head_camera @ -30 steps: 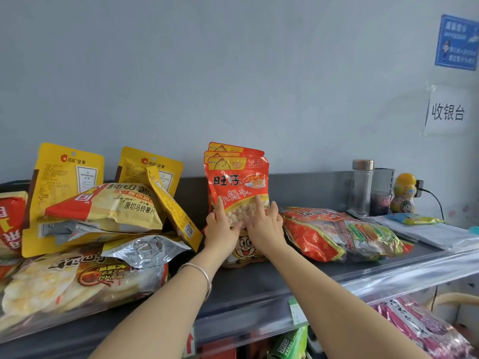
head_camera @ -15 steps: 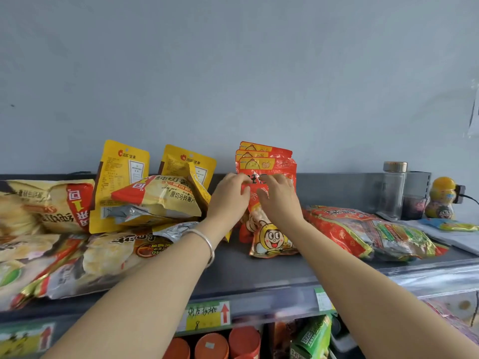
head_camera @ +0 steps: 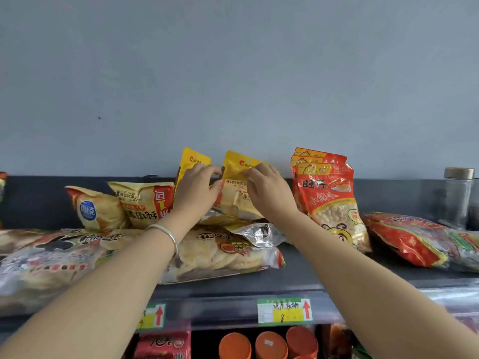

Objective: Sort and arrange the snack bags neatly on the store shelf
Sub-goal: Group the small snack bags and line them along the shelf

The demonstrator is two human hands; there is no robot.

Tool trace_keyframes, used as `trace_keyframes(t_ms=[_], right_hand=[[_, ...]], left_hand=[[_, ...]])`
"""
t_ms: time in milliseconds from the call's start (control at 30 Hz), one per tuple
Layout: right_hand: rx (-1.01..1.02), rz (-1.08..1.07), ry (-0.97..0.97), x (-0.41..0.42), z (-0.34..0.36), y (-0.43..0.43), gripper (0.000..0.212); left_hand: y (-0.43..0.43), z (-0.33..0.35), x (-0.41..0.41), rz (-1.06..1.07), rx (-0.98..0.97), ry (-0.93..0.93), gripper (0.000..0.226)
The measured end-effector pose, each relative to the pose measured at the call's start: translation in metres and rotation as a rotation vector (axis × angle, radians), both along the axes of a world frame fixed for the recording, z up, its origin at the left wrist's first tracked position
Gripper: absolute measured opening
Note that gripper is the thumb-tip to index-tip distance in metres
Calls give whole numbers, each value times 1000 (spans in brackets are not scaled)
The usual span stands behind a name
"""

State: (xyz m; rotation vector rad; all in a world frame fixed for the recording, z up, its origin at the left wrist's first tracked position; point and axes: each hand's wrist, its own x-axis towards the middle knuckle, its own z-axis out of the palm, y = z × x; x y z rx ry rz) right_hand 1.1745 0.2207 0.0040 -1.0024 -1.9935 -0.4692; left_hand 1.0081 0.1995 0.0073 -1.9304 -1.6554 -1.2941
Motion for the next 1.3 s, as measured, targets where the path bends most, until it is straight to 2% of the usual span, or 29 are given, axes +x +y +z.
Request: trace_keyframes(t_ms=[100, 167, 300, 400, 467, 600, 700, 800, 933, 1067, 1167, 1300], right_hand=[[-119, -59, -136, -27, -2, -3, 39], [-228, -119, -157, -41, -2, -5, 52], [-425, -231, -173, -59, -2, -1, 62], [-483, -263, -199, -62, -2, 4, 80], [-513, -252, -205, -63, -4, 10, 85], [-518, -221, -171, -67, -6, 18, 76], [-433, -221, -161, -64, -4, 17, 65], [-371, -179, -156, -53, 2, 11, 68], [-534, 33, -172, -38, 9, -2, 57], [-442, 77, 25, -20, 5, 9, 40], [-306, 80, 143, -1, 5, 8, 29], [-255, 22, 86, 18, -4, 3, 24]], left_hand=[[-1, -12, -28, -28, -184, -84, 37], [0, -20, -39, -52, -287, -120, 42], [-1, -29, -48, -131, -413, -171, 55], [-3, -34, -46, -198, -478, -163, 65], [-4, -35, -44, -209, -483, -167, 68], [-2, -39, -44, -225, -505, -211, 72], [1, -39, -44, -230, -499, -220, 69], [4, -39, -42, -237, -434, -249, 71], [9, -38, -32, -202, -248, -296, 77], [11, -32, -18, -77, -65, -166, 58], [9, -28, -5, -31, 42, 36, 41], [5, -36, 9, 7, 55, 368, 32]])
